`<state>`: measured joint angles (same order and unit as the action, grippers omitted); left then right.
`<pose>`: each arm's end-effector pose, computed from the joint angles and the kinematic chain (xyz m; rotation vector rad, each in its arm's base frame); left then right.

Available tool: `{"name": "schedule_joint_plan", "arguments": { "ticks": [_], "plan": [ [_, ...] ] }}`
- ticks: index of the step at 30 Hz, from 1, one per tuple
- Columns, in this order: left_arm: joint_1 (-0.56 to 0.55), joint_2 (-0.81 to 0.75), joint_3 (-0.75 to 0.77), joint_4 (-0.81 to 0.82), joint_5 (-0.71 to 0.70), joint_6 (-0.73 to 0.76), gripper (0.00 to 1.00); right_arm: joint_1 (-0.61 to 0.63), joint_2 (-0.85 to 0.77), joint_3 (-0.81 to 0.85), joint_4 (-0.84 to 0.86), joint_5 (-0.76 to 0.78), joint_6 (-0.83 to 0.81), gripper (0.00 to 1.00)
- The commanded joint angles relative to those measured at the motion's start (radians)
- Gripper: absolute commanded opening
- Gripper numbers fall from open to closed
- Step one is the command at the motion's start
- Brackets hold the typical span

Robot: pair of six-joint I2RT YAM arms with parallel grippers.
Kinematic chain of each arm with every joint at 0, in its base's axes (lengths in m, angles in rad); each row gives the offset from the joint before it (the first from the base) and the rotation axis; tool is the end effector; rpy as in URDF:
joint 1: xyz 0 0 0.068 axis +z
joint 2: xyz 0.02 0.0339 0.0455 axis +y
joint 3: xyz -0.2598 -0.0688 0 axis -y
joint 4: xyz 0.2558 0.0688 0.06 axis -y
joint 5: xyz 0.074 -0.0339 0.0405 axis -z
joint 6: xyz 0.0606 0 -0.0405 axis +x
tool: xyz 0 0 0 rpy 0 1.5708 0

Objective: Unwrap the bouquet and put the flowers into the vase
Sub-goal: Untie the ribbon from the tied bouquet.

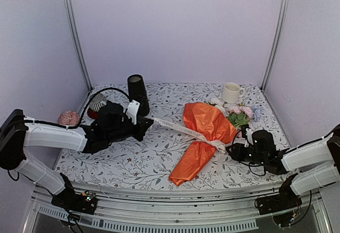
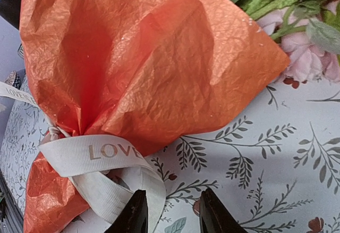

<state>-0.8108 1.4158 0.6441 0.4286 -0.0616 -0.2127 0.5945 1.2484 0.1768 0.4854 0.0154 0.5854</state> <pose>0.2312 -0.2379 0.1896 0.5378 1.8891 -0.6249 0.1869 0.1252 0.0896 -0.0009 2.2329 0.6520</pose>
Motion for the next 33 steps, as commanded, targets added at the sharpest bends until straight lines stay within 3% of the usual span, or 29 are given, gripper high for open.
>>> {"name": "schedule_joint_plan", "arguments": {
  "ticks": [1,6,17,22,25,33],
  "plan": [
    [-0.014,0.011,0.012,0.005,-0.007,0.011,0.00,-0.004,0.089,0.080,0.008,-0.059,-0.043,0.36],
    [-0.015,0.011,0.012,0.004,-0.015,0.013,0.00,-0.004,0.199,0.137,0.013,-0.118,-0.069,0.37],
    [-0.018,0.016,0.017,0.003,-0.012,0.017,0.00,-0.004,0.269,0.150,0.074,-0.156,-0.085,0.36],
    [-0.018,0.017,0.019,0.002,-0.017,0.019,0.00,-0.004,0.288,0.149,0.089,-0.132,-0.076,0.21],
    [-0.019,0.016,0.019,-0.001,-0.022,0.020,0.00,-0.004,0.265,0.137,0.084,-0.097,-0.067,0.05],
    [-0.022,0.009,0.017,-0.001,-0.026,0.021,0.00,-0.005,0.066,0.080,0.002,0.038,-0.042,0.02]
  ]
}}
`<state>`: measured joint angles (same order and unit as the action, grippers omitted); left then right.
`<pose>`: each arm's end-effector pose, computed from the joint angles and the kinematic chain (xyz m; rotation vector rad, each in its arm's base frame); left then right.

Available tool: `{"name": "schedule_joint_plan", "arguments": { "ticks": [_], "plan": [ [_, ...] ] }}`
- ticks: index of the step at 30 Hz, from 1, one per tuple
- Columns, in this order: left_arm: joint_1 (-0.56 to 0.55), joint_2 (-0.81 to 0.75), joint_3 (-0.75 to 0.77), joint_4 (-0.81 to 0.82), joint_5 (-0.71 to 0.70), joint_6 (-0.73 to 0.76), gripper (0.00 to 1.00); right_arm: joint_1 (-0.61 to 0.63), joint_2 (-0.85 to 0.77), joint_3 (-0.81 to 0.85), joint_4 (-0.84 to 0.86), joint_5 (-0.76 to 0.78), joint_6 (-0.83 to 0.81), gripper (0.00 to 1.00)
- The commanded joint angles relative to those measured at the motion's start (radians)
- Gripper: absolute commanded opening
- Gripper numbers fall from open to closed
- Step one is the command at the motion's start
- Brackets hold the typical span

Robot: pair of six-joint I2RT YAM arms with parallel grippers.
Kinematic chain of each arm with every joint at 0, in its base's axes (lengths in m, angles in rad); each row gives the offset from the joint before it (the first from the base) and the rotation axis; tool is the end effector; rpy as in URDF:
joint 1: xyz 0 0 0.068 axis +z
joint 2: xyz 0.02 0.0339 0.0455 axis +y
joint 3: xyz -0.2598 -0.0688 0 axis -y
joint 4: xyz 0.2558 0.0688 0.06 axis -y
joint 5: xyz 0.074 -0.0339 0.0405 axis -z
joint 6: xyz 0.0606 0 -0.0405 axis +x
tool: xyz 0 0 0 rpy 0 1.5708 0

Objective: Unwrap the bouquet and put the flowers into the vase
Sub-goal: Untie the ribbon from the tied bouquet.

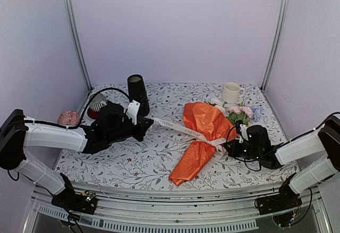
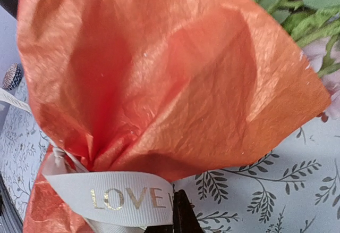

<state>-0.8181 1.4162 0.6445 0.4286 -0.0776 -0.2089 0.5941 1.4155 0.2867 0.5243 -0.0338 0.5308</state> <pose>0.2302 -0.2389 0.1896 0.5369 1.8868 -0.6125 0.2095 0.1440 0.0881 -0.0914 2.2539 0.6633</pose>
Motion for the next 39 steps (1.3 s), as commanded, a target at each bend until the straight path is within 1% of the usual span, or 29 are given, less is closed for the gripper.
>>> {"name": "schedule_joint_plan", "arguments": {
  "ticks": [1,7,13,18,21,25,32,36,39],
  "plan": [
    [-0.013,0.010,0.017,0.000,-0.010,0.017,0.00,-0.006,-0.130,-0.035,-0.052,0.103,0.010,0.02],
    [-0.015,0.011,0.015,-0.001,-0.021,0.017,0.00,-0.005,-0.239,-0.022,-0.156,0.176,-0.018,0.02],
    [-0.016,0.009,0.014,-0.001,-0.030,0.018,0.00,-0.005,-0.241,0.053,-0.244,0.164,-0.044,0.02],
    [-0.017,0.010,0.014,-0.001,-0.031,0.017,0.00,-0.005,-0.263,0.075,-0.251,0.177,-0.021,0.02],
    [-0.018,0.010,0.014,-0.002,-0.031,0.017,0.00,-0.005,-0.264,0.108,-0.259,0.148,-0.002,0.02],
    [-0.017,0.010,0.014,-0.002,-0.033,0.017,0.00,-0.005,-0.265,0.184,-0.357,0.148,-0.012,0.02],
    [-0.019,0.006,0.012,-0.001,-0.036,0.017,0.00,-0.005,-0.341,0.250,-0.435,0.165,-0.041,0.02],
    [-0.018,0.009,0.012,0.001,-0.037,0.017,0.00,-0.005,-0.403,0.242,-0.459,0.172,-0.040,0.02],
    [-0.019,0.009,0.013,0.002,-0.038,0.016,0.00,-0.005,-0.456,0.194,-0.459,0.199,-0.021,0.02]
  ]
}}
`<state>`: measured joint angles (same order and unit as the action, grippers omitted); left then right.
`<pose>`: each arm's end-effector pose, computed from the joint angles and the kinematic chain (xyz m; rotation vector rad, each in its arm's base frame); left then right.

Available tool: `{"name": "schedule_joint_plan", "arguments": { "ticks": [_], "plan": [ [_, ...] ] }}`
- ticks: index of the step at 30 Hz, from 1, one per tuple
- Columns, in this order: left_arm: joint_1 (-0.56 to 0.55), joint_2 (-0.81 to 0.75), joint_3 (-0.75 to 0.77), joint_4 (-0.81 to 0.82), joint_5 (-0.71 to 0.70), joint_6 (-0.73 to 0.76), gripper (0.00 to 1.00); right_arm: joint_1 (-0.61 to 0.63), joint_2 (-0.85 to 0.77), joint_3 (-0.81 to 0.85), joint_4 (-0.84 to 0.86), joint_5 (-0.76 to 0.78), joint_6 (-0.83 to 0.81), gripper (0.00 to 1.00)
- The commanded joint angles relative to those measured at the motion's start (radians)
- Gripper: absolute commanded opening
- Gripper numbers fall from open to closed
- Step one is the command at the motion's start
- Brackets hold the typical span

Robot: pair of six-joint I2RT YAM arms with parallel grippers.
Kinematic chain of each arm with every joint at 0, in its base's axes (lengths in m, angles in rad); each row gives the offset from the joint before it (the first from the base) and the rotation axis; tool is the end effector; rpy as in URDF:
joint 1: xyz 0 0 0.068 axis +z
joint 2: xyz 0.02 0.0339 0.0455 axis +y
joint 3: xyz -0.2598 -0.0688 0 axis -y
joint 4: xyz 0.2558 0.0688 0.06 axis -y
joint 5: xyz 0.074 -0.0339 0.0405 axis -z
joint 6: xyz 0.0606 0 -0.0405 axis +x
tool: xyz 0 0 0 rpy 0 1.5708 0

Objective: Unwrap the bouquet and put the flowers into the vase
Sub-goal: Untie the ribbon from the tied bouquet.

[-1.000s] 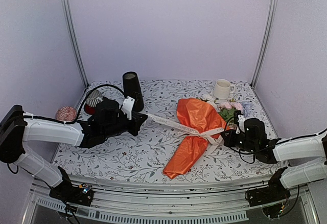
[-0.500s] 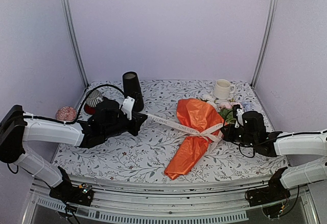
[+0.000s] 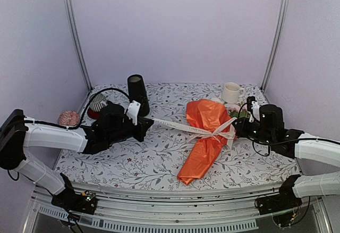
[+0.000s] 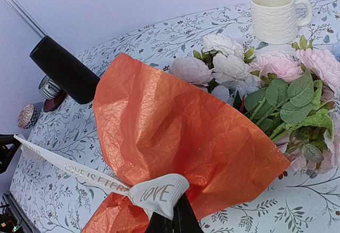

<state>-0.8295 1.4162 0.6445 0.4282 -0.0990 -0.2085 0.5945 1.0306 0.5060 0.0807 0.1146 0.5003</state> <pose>0.2284 -0.2406 0.1896 0.5332 1.8854 -0.5999 0.2185 0.1393 0.2025 -0.0224 2.0600 0.5761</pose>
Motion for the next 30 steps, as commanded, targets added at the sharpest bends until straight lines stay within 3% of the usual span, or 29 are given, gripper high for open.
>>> {"name": "schedule_joint_plan", "arguments": {
  "ticks": [1,13,30],
  "plan": [
    [-0.008,0.010,0.012,0.003,-0.017,0.017,0.00,-0.005,-0.087,-0.044,-0.013,0.060,0.023,0.02],
    [-0.008,0.008,0.014,-0.010,-0.068,0.010,0.00,-0.006,-0.223,-0.227,0.013,0.189,0.157,0.02],
    [-0.008,-0.012,0.008,-0.027,-0.143,-0.005,0.00,-0.005,-0.263,-0.283,0.001,0.253,0.235,0.02]
  ]
}}
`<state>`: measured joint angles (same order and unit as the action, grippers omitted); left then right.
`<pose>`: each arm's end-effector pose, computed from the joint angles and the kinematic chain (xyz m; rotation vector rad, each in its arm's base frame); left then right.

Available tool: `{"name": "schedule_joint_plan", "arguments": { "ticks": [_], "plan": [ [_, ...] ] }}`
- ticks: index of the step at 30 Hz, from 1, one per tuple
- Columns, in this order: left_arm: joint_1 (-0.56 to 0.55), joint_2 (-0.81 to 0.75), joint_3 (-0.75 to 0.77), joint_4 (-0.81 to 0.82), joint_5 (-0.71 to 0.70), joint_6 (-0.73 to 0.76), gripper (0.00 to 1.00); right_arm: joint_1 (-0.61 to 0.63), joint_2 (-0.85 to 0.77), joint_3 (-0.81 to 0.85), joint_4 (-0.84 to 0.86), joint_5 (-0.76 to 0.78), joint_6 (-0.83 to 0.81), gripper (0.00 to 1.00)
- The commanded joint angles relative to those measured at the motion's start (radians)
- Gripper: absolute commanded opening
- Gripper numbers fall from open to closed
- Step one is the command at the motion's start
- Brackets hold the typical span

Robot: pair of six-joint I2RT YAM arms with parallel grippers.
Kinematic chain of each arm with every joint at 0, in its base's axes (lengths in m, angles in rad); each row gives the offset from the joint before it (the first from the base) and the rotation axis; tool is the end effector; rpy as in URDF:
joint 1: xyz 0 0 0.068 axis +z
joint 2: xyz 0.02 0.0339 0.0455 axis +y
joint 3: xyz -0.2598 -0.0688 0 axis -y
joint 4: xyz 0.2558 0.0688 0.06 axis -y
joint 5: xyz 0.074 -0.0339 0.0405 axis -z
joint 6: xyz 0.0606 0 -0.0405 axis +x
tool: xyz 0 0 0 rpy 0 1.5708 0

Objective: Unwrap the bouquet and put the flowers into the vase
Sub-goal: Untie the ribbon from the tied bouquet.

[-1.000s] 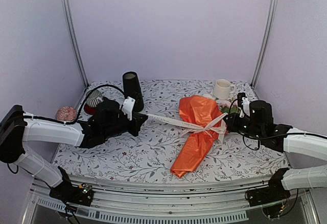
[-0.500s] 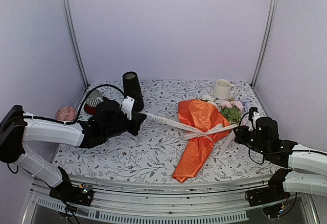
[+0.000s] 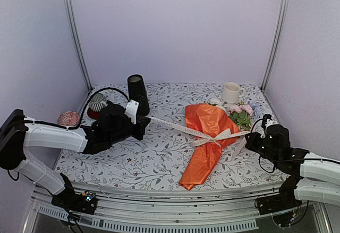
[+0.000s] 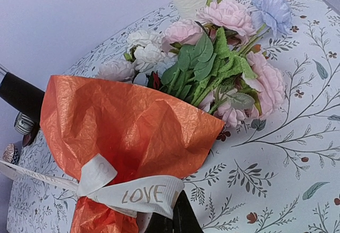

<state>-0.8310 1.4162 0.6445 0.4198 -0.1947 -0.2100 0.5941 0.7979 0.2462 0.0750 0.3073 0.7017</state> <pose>0.2314 -0.2362 0.1888 0.4680 1.8925 -0.5105 0.1801 0.0995 0.1561 0.3035 2.0378 0.5007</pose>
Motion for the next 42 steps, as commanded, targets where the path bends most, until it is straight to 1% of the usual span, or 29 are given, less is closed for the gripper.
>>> {"name": "schedule_joint_plan", "arguments": {
  "ticks": [1,4,11,16,24,30,36,42],
  "plan": [
    [-0.006,-0.014,0.005,-0.019,-0.052,-0.005,0.00,-0.005,-0.041,-0.027,0.002,0.068,0.042,0.02],
    [-0.006,-0.035,-0.006,-0.011,-0.063,-0.005,0.00,-0.005,-0.067,-0.042,-0.003,0.082,0.055,0.02],
    [-0.006,-0.141,-0.079,0.057,-0.021,-0.002,0.00,-0.005,-0.118,-0.063,-0.020,0.112,0.081,0.02],
    [-0.005,-0.187,-0.111,0.086,-0.025,0.004,0.00,-0.005,-0.132,-0.067,-0.033,0.126,0.091,0.02],
    [-0.006,-0.236,-0.139,0.092,-0.121,-0.006,0.00,-0.005,-0.168,-0.065,-0.077,0.163,0.115,0.02],
    [-0.006,-0.268,-0.162,0.103,-0.148,-0.005,0.00,-0.005,-0.243,-0.065,-0.121,0.207,0.130,0.02],
    [-0.006,-0.273,-0.163,0.099,-0.178,-0.007,0.00,-0.005,-0.297,-0.027,-0.163,0.255,0.098,0.02],
    [-0.006,-0.282,-0.163,0.079,-0.248,-0.015,0.00,-0.004,-0.320,0.019,-0.212,0.278,0.075,0.02]
  ]
}}
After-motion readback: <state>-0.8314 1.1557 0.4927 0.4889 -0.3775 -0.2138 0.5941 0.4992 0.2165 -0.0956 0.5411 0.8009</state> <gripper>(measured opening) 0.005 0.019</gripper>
